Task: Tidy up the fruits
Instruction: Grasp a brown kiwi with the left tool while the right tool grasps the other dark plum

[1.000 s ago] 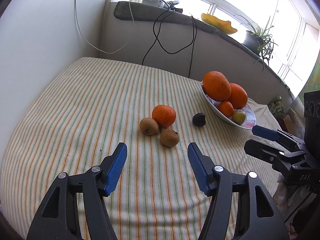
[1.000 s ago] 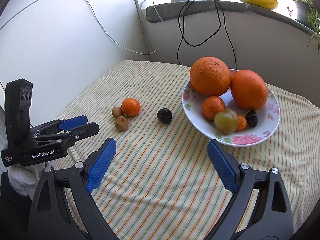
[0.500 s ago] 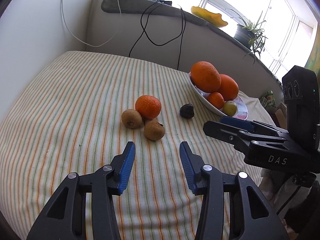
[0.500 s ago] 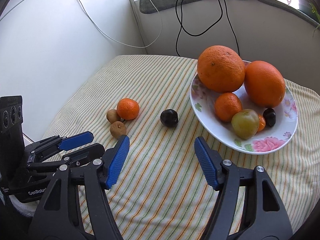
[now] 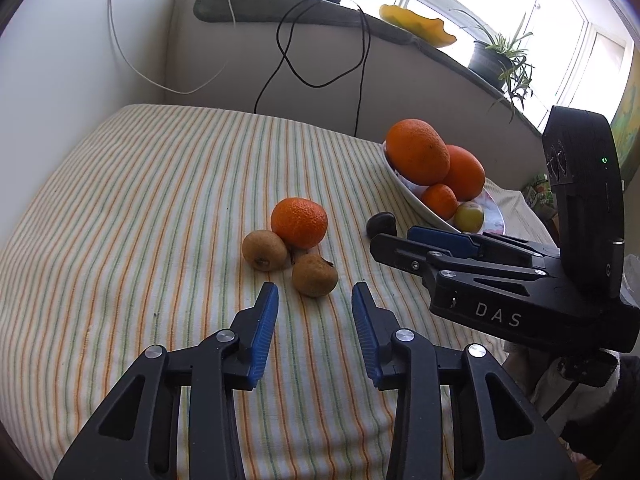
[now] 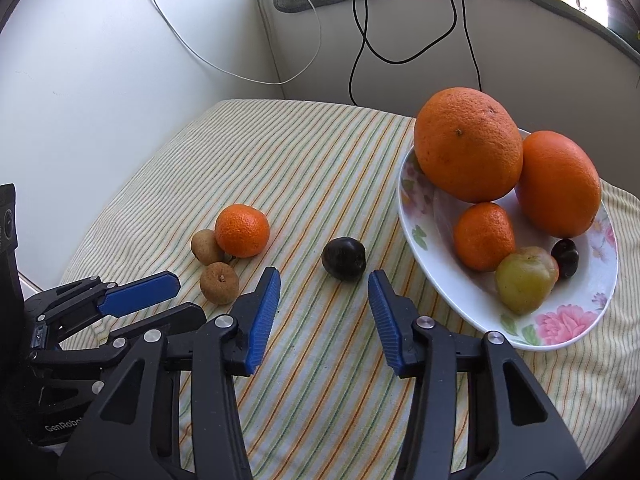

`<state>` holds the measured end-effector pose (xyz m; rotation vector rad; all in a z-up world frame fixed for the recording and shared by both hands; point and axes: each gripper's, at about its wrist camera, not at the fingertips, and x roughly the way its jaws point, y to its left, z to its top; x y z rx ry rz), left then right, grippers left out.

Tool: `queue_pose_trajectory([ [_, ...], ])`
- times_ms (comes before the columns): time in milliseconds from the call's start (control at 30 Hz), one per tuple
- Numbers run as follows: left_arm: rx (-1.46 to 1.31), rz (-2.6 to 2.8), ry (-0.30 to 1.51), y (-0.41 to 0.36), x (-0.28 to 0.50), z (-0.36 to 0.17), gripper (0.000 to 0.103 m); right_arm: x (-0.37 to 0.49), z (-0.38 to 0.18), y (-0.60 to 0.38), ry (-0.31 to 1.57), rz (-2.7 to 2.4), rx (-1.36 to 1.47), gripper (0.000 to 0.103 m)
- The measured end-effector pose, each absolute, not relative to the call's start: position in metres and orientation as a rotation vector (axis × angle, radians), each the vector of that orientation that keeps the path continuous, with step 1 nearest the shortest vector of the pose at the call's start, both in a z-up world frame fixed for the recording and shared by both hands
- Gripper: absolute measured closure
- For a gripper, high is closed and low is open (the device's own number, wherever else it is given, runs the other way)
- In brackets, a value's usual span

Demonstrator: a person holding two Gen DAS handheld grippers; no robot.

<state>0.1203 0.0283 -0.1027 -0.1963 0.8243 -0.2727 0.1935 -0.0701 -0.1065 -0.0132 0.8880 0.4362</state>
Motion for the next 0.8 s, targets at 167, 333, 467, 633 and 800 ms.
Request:
queue_pose_trajectory([
  [167, -0.186, -0.285, 0.830, 0.024, 0.126, -0.105, 0.068, 0.201, -0.111, -0.067, 0.898, 0.422, -0.015, 0.059],
  [333, -0.171, -0.289, 0.837, 0.021, 0.131, -0.108, 0.071, 0.207, -0.114, -0.065, 0.905, 0.415, -0.020, 0.060],
  [467, -0.157, -0.284, 0.842, 0.018, 0.135, -0.110, 0.072, 0.211, -0.115, -0.060, 0.905, 0.409, -0.037, 0.064],
  [633, -0.153, -0.280, 0.846, 0.019, 0.140, -0.112, 0.075, 0.214, -0.115, -0.055, 0.903, 0.399, -0.061, 0.066],
  [800, -0.140, -0.270, 0.844, 0.019, 0.142, -0.114, 0.079, 0.218, -0.115, -0.055, 0.905, 0.375, -0.076, 0.077],
])
